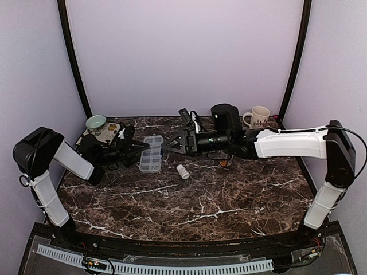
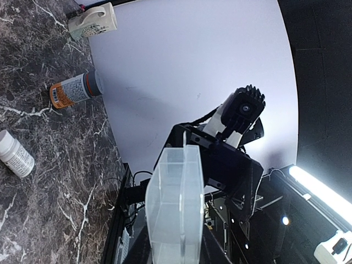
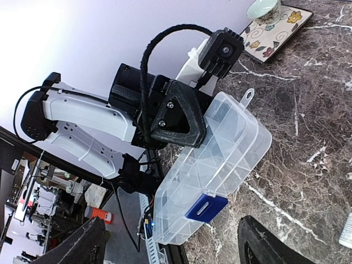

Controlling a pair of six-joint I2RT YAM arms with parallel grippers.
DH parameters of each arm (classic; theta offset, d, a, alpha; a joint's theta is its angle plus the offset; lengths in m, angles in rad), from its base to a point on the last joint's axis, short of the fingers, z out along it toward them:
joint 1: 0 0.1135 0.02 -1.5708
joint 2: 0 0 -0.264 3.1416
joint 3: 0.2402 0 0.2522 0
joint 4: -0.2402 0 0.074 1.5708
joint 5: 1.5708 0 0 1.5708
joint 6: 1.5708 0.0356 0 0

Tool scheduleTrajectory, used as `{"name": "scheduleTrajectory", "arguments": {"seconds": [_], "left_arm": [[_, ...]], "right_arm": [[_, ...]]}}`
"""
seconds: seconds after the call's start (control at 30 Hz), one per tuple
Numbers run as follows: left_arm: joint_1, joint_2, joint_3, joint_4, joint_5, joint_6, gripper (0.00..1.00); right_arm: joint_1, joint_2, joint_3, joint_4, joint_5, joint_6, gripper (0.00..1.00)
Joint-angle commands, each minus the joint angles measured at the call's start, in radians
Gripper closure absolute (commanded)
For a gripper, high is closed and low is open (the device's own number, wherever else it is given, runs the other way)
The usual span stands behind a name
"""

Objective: Sort the pills into containers
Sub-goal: Open the lid of the pill container.

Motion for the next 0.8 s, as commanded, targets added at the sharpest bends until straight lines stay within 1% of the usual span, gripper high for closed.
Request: {"name": "scheduleTrajectory", "arguments": {"seconds": [0.0, 0.33, 0.67, 0.77], "left_arm": [[-0.001, -0.060, 0.025, 0.170, 0.048, -0.057, 0.85], [-0.003, -0.078, 0.052, 0.168, 0.050, -0.079, 0.87], [-0.007, -0.090, 0.056, 0.078, 0.051, -0.013, 0.88], [-0.009, -0.081, 0.065, 0.061, 0.058, -0.004, 0.88]], "right_arm": [[-0.005, 0.033, -0.018, 0.144, -0.077, 0.109, 0.18], [-0.005, 0.080, -0.013, 0.236, -0.121, 0.197, 0.25], [-0.005, 0.106, 0.018, 0.257, -0.148, 0.238, 0.36], [-0.005, 0.112, 0.019, 0.276, -0.154, 0.252, 0.42]]}}
